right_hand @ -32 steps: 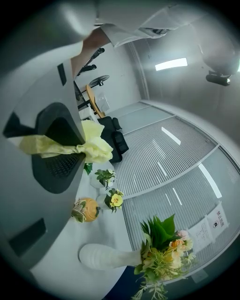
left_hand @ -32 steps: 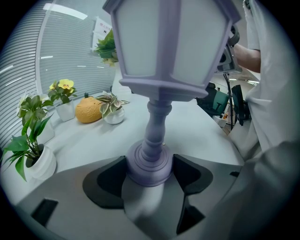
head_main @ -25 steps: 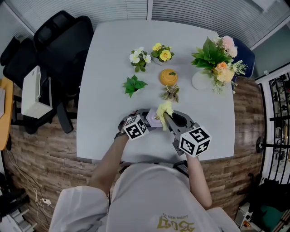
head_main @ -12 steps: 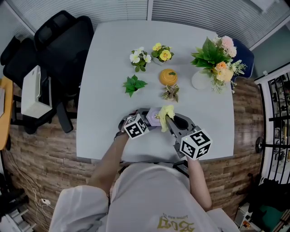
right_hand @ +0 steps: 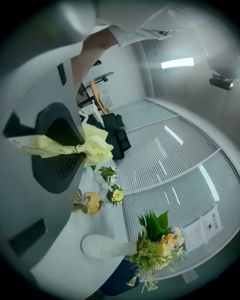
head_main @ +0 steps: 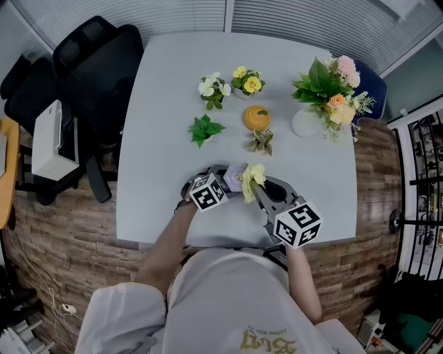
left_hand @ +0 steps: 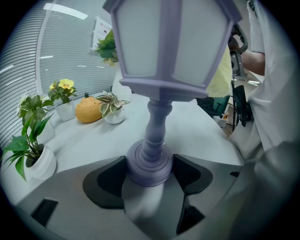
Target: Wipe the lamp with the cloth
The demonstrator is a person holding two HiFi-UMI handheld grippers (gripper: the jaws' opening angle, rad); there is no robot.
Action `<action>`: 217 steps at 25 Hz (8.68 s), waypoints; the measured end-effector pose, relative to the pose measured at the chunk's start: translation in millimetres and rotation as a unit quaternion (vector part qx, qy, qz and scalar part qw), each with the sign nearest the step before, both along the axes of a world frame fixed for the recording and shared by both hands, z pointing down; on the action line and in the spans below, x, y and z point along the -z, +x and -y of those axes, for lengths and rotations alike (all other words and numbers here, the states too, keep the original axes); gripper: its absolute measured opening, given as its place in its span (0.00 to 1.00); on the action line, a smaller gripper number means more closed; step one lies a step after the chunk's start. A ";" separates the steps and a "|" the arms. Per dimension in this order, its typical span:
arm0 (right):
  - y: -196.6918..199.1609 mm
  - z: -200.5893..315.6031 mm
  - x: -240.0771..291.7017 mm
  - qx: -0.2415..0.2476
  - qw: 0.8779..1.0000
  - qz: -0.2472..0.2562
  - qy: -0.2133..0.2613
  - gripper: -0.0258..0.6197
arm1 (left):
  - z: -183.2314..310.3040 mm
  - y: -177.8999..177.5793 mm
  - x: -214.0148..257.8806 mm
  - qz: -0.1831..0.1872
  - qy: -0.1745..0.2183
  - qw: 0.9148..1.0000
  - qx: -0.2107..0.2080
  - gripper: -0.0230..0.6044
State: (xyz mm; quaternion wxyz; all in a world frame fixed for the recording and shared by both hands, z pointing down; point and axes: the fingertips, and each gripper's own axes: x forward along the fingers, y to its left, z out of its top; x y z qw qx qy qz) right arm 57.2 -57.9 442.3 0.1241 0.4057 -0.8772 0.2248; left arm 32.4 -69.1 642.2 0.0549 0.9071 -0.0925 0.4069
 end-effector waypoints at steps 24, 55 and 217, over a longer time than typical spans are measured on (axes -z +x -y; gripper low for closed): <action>-20.8 -12.4 10.7 0.049 0.998 -0.031 0.036 0.11 | 0.1 0.7 0.0 -0.001 0.001 1.000 0.000 0.56; -41.6 -0.7 13.1 0.080 0.987 -0.099 0.095 0.11 | 0.7 0.7 0.4 0.000 0.000 1.000 0.003 0.56; 10.3 34.8 -66.4 0.034 0.992 0.102 -0.073 0.11 | 2.5 1.1 -0.3 -0.001 0.001 1.000 0.003 0.56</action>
